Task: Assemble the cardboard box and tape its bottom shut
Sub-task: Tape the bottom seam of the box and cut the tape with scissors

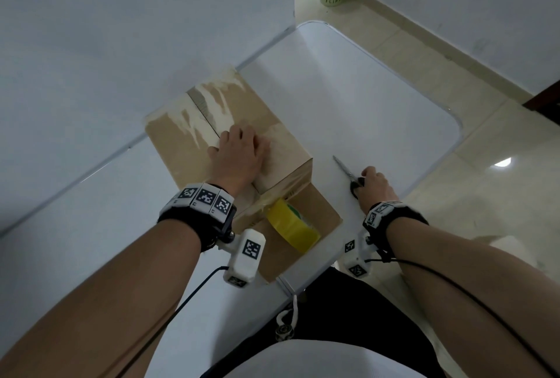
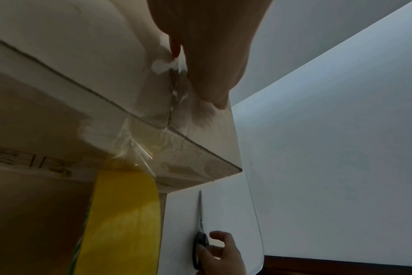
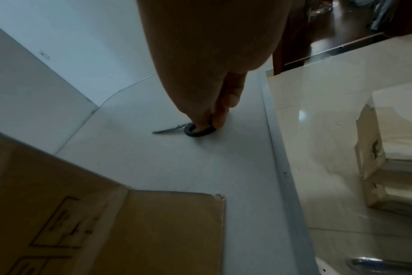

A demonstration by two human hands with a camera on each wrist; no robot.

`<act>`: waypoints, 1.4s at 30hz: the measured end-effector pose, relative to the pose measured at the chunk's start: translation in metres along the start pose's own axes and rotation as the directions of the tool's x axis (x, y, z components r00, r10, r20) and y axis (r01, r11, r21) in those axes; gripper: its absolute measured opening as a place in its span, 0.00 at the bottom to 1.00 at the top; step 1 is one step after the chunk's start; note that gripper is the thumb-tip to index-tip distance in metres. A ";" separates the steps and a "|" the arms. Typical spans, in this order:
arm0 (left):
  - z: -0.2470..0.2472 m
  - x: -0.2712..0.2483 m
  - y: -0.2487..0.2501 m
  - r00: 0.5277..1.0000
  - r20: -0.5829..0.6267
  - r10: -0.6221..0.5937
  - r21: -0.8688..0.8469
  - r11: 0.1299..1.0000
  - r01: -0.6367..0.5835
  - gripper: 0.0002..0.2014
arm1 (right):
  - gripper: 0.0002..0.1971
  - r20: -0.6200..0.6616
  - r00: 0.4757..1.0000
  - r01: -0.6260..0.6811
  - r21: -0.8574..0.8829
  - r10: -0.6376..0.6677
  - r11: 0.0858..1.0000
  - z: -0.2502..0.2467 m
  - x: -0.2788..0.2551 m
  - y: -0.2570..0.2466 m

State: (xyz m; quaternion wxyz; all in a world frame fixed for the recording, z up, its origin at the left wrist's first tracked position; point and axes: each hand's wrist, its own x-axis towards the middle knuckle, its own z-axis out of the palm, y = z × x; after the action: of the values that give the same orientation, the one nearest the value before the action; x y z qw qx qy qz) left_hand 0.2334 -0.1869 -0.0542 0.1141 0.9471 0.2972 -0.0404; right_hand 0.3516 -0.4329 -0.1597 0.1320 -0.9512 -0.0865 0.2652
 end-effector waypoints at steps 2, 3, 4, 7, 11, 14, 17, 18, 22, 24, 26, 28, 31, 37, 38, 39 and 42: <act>0.002 0.000 -0.003 1.000 -0.010 0.010 -0.025 1.000 -0.010 0.19 | 0.17 -0.002 0.997 -0.073 0.062 0.074 0.995 0.000 -0.003 -0.004; 0.002 -0.001 -0.004 1.000 -0.017 0.011 -0.024 1.000 -0.012 0.19 | 0.18 0.005 0.995 -0.100 0.080 0.100 0.992 -0.002 -0.004 -0.005; 0.003 -0.001 -0.005 1.000 -0.019 0.006 -0.020 1.000 -0.006 0.19 | 0.18 0.019 0.993 -0.121 0.099 0.119 0.988 -0.004 -0.003 -0.006; 0.001 -0.002 -0.006 0.999 -0.001 -0.032 -0.067 0.997 0.032 0.19 | 0.21 0.031 0.995 -0.098 0.240 0.093 0.966 -0.019 0.000 -0.016; -0.011 -0.007 -0.016 0.995 0.061 -0.083 -0.374 0.922 0.100 0.16 | 0.13 -0.104 0.993 0.109 0.562 -0.061 0.820 -0.047 -0.005 -0.051; -0.023 -0.023 -0.020 0.968 0.097 -0.232 -0.846 0.493 0.203 0.11 | 0.16 -0.283 0.930 0.358 0.538 -0.236 0.763 -0.071 -0.015 -0.087; -0.037 -0.045 -0.023 0.943 0.274 -0.189 -0.947 0.117 0.299 0.11 | 0.15 -0.285 0.845 0.534 0.489 -0.452 0.689 -0.084 -0.037 -0.124; -0.040 -0.053 -0.024 0.926 0.366 -0.092 -0.924 0.086 0.374 0.12 | 0.15 -0.245 0.804 0.592 0.422 -0.542 0.687 -0.085 -0.046 -0.135; -0.039 -0.087 -0.031 0.665 0.725 0.178 -0.677 0.362 0.641 0.16 | 0.16 0.035 0.644 0.764 0.023 -0.764 0.645 -0.071 -0.074 -0.156; -0.023 -0.099 -0.035 0.587 0.802 0.112 -0.569 0.445 0.692 0.19 | 0.16 0.106 0.601 0.799 -0.085 -0.792 0.595 -0.062 -0.083 -0.157; -0.003 -0.108 -0.032 0.591 0.806 0.025 -0.547 0.412 0.729 0.18 | 0.18 0.144 0.564 0.822 -0.188 -0.813 0.538 -0.052 -0.088 -0.156; 0.015 -0.115 -0.022 0.647 0.761 -0.046 -0.571 0.427 0.701 0.15 | 0.24 0.187 0.557 0.825 -0.231 -0.809 0.515 -0.045 -0.092 -0.154; 0.044 -0.120 -0.007 0.672 0.740 -0.020 -0.643 0.271 0.716 0.21 | 0.27 0.197 0.490 0.854 -0.303 -0.849 0.423 -0.035 -0.096 -0.150; 0.074 -0.120 0.004 0.651 0.759 -0.014 -0.628 -0.278 0.727 0.07 | 0.33 0.184 0.487 0.827 -0.411 -0.854 0.384 -0.027 -0.096 -0.148; 0.074 -0.121 0.004 0.660 0.751 -0.018 -0.631 -0.314 0.710 0.05 | 0.33 0.184 0.476 0.825 -0.431 -0.860 0.365 -0.028 -0.095 -0.149; 0.074 -0.122 0.003 0.674 0.739 -0.020 -0.645 -0.309 0.699 0.04 | 0.32 0.186 0.470 0.823 -0.446 -0.863 0.352 -0.028 -0.094 -0.149; 0.073 -0.126 -0.002 0.720 0.693 -0.038 -0.704 -0.255 0.663 0.10 | 0.32 0.194 0.461 0.821 -0.463 -0.866 0.333 -0.027 -0.092 -0.149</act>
State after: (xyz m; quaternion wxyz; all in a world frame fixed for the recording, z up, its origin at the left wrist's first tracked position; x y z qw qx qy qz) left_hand 0.1277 -0.2725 -0.1073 0.8082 0.3581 0.4654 -0.0436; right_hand 0.2744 -0.3179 -0.0489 0.0046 -0.7762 -0.6248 0.0844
